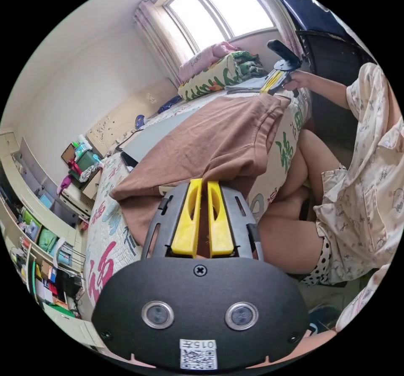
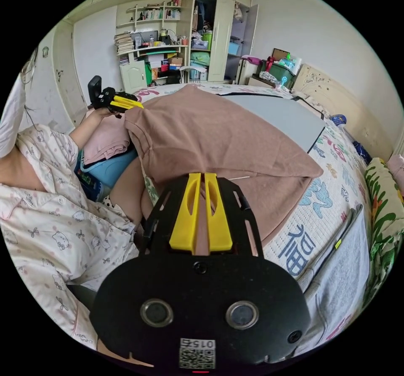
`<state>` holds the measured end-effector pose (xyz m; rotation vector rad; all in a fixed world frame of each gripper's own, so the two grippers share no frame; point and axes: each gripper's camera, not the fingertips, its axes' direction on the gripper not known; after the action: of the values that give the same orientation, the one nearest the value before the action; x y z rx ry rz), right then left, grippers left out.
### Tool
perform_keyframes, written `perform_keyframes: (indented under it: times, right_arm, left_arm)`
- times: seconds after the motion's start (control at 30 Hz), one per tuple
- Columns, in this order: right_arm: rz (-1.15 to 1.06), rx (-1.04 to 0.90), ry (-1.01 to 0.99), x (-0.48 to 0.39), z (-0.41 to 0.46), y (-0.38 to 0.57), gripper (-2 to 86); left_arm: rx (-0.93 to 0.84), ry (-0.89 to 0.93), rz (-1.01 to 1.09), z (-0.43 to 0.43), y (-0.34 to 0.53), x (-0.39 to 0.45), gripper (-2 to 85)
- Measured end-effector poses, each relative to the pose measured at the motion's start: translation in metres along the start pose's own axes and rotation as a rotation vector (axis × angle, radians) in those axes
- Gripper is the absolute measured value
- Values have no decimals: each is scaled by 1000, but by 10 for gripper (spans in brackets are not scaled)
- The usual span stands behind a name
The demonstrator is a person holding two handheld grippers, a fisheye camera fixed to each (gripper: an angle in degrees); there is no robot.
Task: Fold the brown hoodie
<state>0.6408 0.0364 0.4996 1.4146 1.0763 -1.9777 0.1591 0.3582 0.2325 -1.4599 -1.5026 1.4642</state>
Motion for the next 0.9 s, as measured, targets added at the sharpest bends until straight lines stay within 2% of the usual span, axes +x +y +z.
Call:
perform_keyframes:
  times: [0.1, 0.2, 0.3, 0.37, 0.47, 0.57, 0.73, 0.9]
  right_arm:
    - [45, 25, -47, 24, -16, -7, 15]
    - [154, 190, -152, 79, -56, -2, 45]
    - [420, 323, -157, 157, -80, -7, 76]
    - [579, 361, -201, 214, -78, -23, 111]
    - [734, 354, -211, 274, -61, -57, 142]
    - [816, 313, -169, 317, -40, -102, 163]
    - [886, 242, -120, 372, 4, -171, 169]
    - [913, 189, -71, 406, 47, -235, 125]
  left_arm:
    - [51, 115, -32, -10, 3, -3, 20]
    - [195, 255, -182, -26, 22, -35, 26]
    - [258, 215, -509, -23, 36, -86, 50]
    - [183, 193, -784, 3, 43, -129, 85]
    - [139, 216, -982, 46, 47, -169, 111]
    - [70, 227, -1095, 93, 42, -194, 128]
    - [-96, 305, -1089, 159, 20, -214, 139]
    - [-149, 323, -1042, 185, -3, -214, 84]
